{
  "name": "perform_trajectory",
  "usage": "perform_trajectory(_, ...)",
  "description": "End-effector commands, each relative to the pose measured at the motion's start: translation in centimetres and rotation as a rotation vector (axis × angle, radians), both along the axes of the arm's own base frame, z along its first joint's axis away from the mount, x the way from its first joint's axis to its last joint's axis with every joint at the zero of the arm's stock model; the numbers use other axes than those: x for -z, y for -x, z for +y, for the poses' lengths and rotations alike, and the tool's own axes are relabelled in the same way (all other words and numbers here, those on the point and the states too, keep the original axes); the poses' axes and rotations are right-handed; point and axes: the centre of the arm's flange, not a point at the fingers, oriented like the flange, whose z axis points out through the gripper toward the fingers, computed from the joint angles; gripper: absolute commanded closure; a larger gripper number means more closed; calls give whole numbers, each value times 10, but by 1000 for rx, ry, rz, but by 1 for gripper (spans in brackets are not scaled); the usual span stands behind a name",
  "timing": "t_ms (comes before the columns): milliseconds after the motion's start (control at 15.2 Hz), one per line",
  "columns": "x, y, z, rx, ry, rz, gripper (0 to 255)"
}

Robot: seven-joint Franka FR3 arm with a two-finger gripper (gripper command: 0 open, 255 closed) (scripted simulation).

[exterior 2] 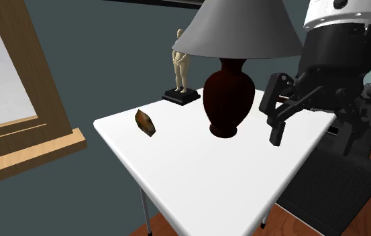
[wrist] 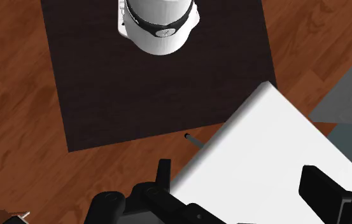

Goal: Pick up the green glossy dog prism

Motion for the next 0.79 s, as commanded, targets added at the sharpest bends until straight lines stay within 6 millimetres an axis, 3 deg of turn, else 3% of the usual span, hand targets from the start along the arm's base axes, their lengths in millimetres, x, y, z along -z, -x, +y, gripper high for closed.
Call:
perform_trajectory(0,0,0,0,0,0,0,0)
perform_trajectory(726,35,-106,84,-184,33,-102,0)
